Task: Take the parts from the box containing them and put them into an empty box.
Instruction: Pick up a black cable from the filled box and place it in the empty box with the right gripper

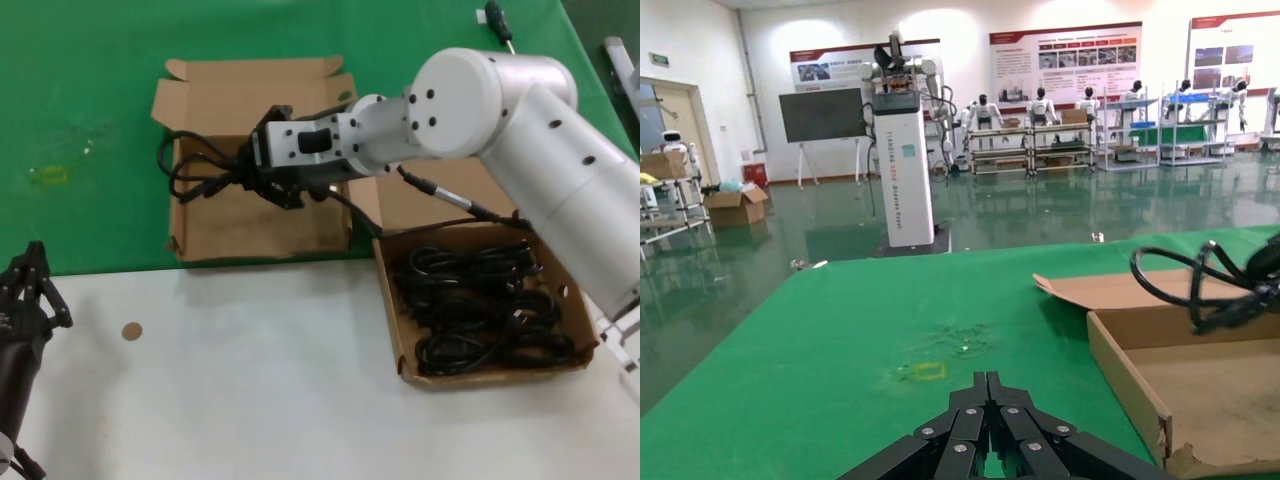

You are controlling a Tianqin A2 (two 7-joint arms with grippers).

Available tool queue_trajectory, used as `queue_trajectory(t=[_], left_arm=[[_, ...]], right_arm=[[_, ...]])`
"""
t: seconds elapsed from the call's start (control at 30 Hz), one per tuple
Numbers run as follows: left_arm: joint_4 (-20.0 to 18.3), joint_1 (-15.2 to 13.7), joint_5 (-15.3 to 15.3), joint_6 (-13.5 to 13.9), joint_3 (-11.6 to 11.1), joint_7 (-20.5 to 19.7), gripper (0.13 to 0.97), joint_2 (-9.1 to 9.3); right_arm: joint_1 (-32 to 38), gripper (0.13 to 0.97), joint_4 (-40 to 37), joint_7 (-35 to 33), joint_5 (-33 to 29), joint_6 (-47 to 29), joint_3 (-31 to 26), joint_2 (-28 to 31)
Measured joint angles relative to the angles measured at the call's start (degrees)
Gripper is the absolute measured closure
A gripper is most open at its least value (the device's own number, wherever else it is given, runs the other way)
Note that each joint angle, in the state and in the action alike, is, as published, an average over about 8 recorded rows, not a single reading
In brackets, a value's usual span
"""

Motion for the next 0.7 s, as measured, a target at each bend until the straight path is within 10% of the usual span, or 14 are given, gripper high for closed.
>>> queue_trajectory(t=[0.7], left_arm=[[0.0,0.0,0.0,0.0,0.0,0.0,0.945,0.00]], right_arm=[[2.9,0.801,-12.9,-8.1,2.1,6.6,0.0,-3.9]])
